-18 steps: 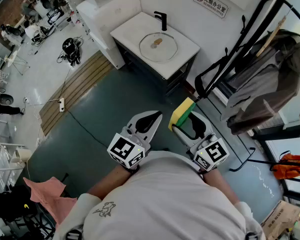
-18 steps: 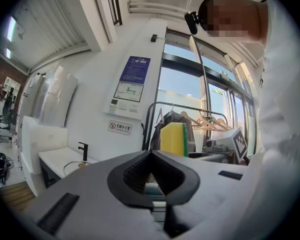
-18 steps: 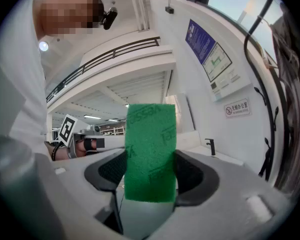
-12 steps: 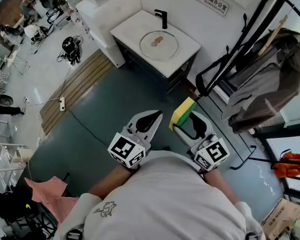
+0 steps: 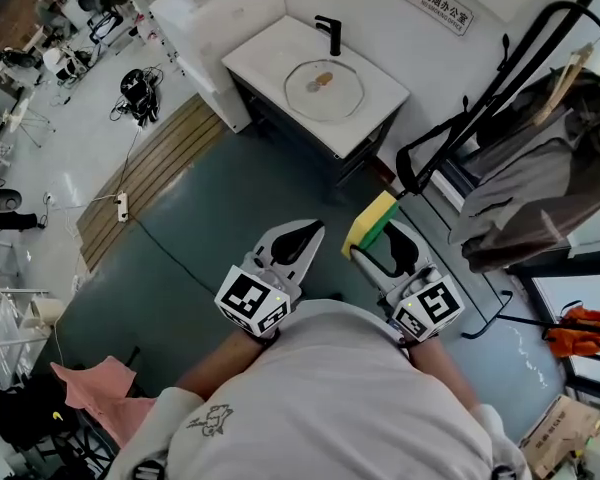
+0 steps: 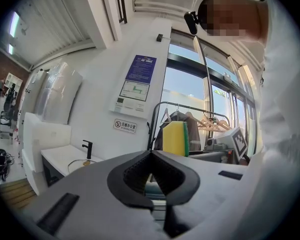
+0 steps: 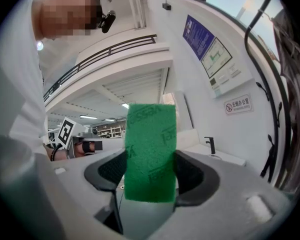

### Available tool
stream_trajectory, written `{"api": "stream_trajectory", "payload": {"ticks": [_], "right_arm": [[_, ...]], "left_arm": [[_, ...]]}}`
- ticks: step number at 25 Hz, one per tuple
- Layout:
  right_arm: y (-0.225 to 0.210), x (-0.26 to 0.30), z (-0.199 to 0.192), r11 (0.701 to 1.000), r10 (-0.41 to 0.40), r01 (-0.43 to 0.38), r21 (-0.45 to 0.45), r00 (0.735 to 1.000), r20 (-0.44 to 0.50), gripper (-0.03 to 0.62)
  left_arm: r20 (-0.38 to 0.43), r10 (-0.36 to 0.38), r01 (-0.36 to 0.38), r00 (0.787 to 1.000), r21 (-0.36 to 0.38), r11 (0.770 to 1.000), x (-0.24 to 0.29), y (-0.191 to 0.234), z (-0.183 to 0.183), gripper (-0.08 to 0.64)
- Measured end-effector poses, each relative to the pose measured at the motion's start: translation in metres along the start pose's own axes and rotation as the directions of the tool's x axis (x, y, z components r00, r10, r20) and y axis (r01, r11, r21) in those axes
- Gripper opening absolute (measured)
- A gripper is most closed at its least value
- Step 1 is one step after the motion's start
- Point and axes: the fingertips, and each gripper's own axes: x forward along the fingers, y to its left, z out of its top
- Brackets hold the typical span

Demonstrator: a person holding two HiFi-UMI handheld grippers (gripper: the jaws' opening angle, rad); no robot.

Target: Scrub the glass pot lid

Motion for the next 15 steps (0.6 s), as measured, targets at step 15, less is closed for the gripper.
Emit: {"api": "stream_trajectory", "payload": {"ticks": [15], "right_arm": [[0.009, 0.179, 0.022, 1.0, -0.03, 0.03, -0.01, 0.999, -0.03, 0.295]], "left_arm": [[0.022, -0.02, 0.02, 1.0, 0.007, 1.0, -0.046, 0.171, 0.053, -0.002]]}}
